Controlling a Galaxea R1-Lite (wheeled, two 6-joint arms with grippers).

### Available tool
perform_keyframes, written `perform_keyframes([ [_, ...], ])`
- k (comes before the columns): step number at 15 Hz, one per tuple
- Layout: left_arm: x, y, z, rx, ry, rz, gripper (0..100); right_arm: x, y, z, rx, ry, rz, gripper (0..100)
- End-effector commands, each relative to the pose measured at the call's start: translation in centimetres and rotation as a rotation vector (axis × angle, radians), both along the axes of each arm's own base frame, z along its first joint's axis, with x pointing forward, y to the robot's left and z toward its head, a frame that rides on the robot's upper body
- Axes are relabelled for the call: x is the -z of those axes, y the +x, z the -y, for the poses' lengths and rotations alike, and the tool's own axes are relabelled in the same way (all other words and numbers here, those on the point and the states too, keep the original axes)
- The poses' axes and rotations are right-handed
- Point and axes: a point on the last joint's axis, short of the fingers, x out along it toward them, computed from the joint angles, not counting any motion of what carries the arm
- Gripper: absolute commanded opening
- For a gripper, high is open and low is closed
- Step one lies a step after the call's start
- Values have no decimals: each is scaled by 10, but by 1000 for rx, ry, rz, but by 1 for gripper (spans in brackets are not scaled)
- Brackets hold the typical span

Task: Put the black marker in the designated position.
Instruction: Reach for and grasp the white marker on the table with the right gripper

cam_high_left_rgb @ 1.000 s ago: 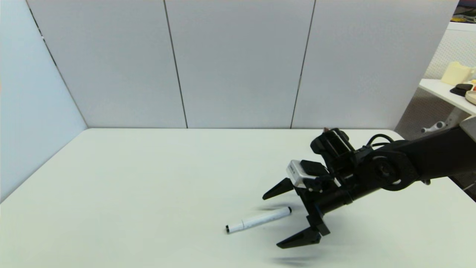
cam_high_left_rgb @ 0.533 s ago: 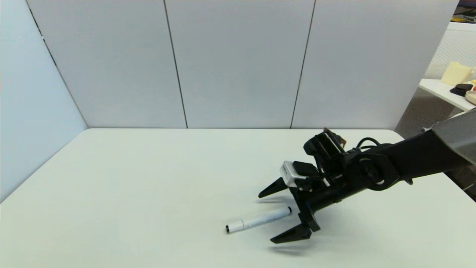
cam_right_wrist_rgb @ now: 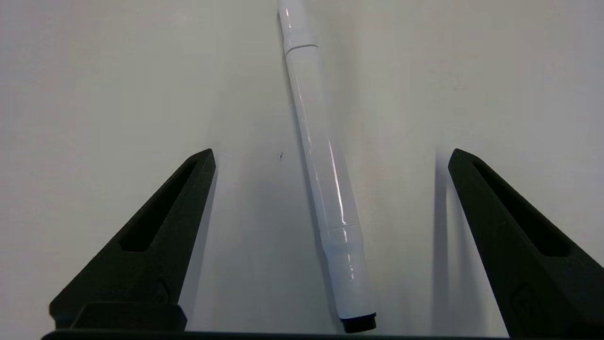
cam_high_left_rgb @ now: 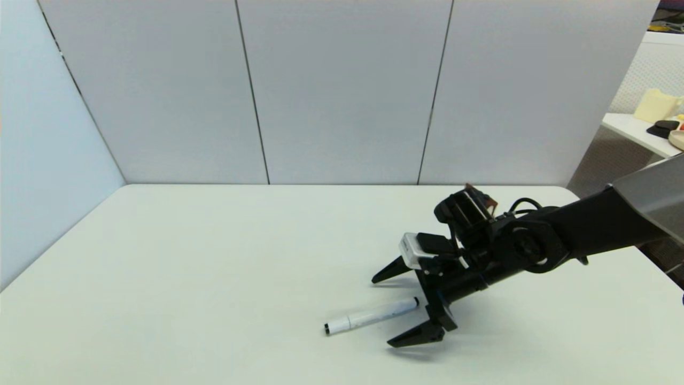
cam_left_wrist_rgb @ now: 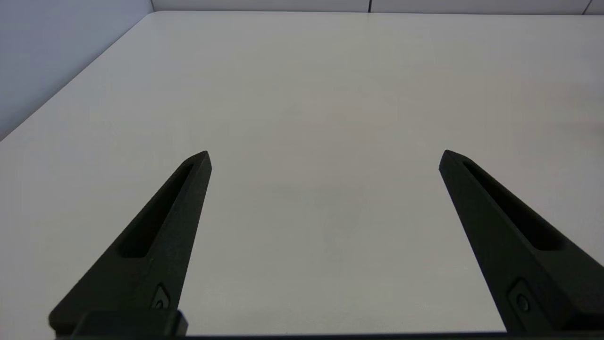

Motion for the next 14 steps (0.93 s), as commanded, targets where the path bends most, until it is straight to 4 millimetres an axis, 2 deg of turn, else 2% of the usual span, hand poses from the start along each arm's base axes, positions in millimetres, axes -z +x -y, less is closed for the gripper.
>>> perform_keyframes([
  [1,0,0,0,0,0,0,100,-1,-1,0,-5,2,-1,100],
  [14,0,0,0,0,0,0,100,3,0,0,-2,-3,-16,100],
])
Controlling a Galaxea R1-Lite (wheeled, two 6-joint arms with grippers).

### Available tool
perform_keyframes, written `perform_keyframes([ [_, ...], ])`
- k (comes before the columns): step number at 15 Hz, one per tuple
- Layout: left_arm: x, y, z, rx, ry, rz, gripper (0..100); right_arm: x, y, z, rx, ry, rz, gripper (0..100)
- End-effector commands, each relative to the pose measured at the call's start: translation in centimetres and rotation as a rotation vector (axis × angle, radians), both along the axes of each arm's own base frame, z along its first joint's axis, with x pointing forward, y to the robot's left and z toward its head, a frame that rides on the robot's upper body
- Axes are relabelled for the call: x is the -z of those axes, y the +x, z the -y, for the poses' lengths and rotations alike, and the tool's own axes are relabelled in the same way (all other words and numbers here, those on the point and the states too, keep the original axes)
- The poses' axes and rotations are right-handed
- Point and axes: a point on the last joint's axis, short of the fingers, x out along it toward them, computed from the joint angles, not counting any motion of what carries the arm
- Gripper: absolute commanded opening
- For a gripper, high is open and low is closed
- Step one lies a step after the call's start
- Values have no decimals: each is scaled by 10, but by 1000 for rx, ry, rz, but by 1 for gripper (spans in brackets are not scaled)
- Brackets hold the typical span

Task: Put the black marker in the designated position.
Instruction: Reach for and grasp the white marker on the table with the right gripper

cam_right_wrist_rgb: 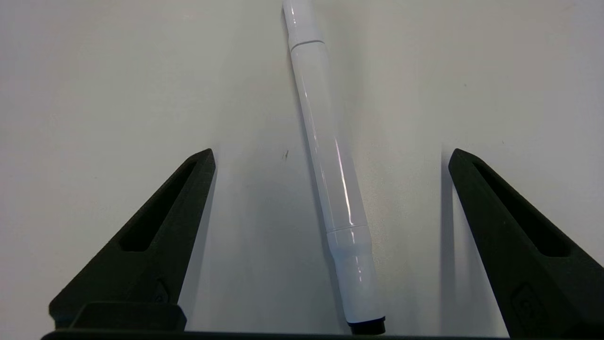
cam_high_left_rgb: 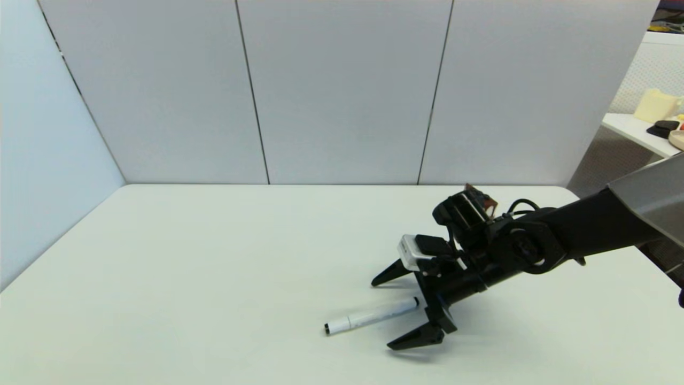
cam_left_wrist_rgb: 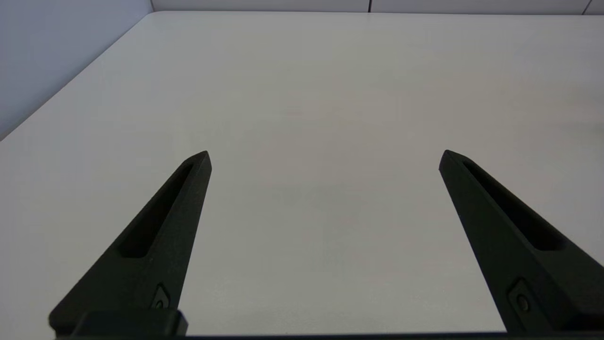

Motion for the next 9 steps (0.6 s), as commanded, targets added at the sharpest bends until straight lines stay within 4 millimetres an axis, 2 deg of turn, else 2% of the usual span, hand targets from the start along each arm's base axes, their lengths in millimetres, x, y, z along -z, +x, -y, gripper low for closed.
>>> perform_keyframes([
  [1,0,0,0,0,0,1,100,1,0,0,-5,4,0,100],
  [2,0,0,0,0,0,1,100,1,0,0,-4,3,-2,100],
  [3,0,0,0,0,0,1,100,2,0,0,-3,-1,-7,0],
  [9,0,0,0,0,0,1,100,3,1,0,-3,2,-4,0],
])
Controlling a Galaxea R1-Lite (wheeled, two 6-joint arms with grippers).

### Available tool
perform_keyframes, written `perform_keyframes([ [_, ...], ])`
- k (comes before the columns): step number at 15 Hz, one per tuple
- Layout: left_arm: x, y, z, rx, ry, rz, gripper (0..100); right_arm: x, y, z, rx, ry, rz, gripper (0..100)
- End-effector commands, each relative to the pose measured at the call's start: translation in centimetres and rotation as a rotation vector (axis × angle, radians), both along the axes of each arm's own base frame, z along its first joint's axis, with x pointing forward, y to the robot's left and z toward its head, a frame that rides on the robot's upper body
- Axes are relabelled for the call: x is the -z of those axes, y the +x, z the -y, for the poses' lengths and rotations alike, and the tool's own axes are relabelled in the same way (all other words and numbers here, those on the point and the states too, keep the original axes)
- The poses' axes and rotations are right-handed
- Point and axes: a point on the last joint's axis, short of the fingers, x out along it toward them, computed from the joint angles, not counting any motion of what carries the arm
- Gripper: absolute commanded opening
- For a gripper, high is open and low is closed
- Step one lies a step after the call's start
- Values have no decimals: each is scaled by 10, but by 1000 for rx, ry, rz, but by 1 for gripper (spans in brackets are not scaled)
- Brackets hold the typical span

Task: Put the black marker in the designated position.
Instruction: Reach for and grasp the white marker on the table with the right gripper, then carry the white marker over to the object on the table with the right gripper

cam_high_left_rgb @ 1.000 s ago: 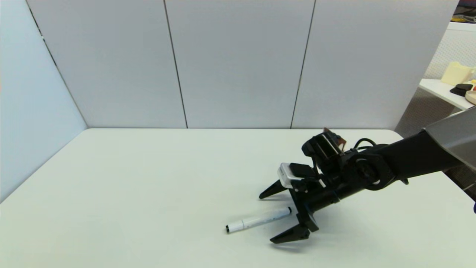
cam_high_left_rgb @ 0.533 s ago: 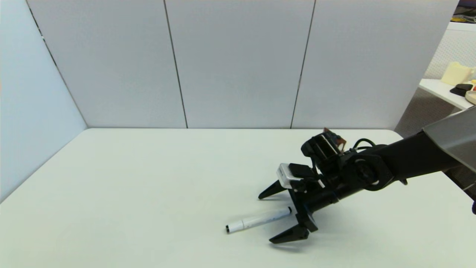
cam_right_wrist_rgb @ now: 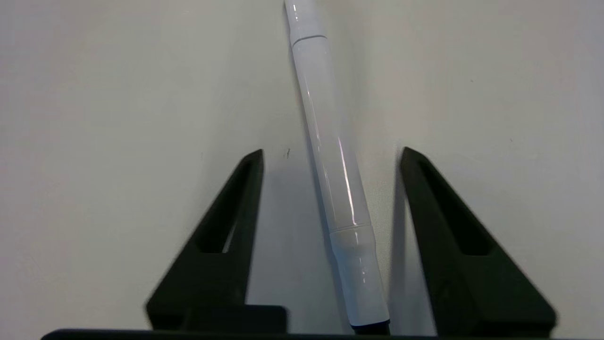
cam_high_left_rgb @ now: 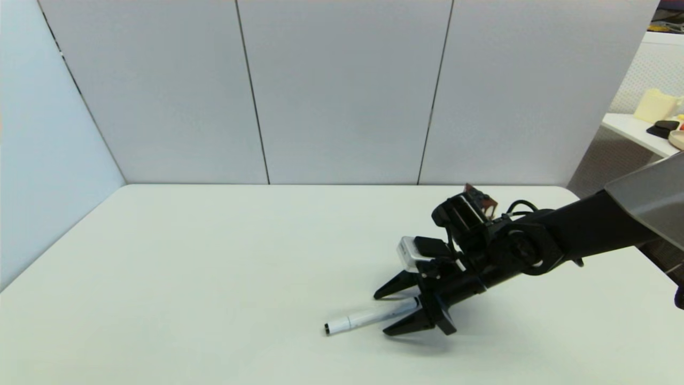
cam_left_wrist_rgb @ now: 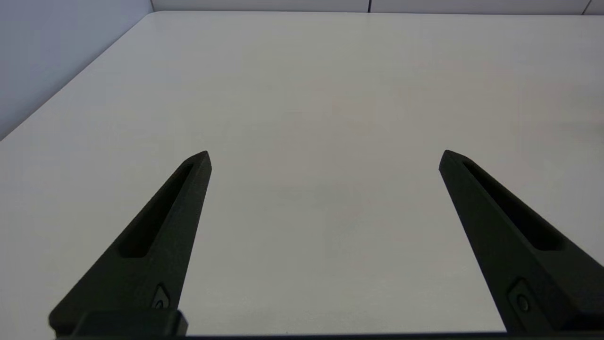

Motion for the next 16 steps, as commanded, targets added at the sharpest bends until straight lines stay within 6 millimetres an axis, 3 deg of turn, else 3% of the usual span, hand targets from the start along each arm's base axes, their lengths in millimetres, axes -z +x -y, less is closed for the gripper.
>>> perform_keyframes([
  [1,0,0,0,0,0,1,100,-1,0,0,-5,7,5,0],
  [7,0,0,0,0,0,1,100,-9,-2,1,-3,14,13,0],
  [10,0,0,0,0,0,1,100,-37,-3,13,63,39,21,0],
  [12,0,0,0,0,0,1,100,-67,2,36,214,52,-82,0],
  [16,0,0,0,0,0,1,100,-90,23,108,496,42,-130,0],
])
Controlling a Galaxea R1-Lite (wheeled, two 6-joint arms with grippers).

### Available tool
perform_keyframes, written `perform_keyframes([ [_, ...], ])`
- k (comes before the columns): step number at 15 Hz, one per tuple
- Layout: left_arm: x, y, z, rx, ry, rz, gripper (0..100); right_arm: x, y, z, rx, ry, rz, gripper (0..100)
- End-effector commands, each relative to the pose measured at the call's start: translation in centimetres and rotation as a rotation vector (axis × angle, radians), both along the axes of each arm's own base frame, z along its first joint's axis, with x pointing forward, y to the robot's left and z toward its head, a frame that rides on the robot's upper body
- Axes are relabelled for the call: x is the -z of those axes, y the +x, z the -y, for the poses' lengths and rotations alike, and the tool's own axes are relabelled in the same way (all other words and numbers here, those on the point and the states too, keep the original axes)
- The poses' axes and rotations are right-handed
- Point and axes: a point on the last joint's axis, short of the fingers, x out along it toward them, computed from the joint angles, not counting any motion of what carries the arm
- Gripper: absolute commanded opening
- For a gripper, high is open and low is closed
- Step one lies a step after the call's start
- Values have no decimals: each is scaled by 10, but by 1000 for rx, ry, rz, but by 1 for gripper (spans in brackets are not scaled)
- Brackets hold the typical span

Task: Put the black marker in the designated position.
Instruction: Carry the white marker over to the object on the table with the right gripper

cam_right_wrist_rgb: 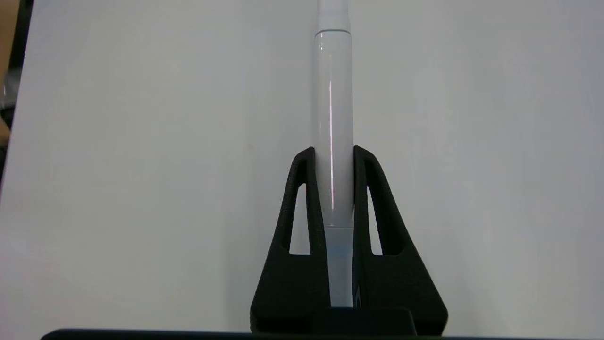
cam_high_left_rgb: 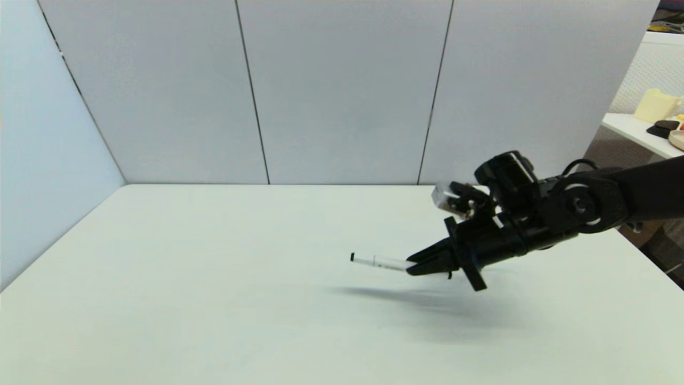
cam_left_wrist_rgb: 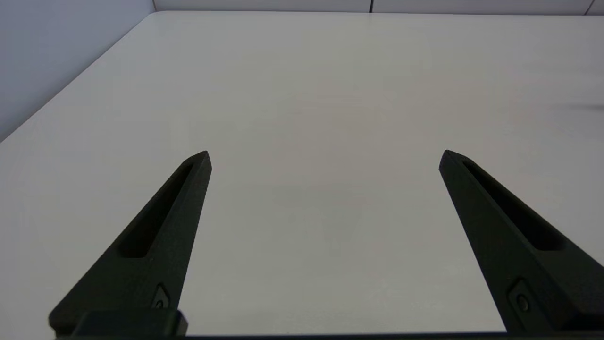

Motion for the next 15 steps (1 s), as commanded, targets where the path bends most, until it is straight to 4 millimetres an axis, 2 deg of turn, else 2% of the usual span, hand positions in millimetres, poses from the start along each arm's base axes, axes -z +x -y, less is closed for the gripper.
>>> perform_keyframes([
  [1,0,0,0,0,0,0,100,-33,16,79,278,-5,-4,0],
  [4,0,0,0,0,0,0,100,-36,21,133,451,2,-26,0],
  [7,0,0,0,0,0,0,100,-34,27,166,588,32,-89,0],
  [11,0,0,0,0,0,-1,100,-43,33,184,796,22,-156,0],
  [15,0,0,0,0,0,0,100,-39,50,198,959,61,-197,0],
])
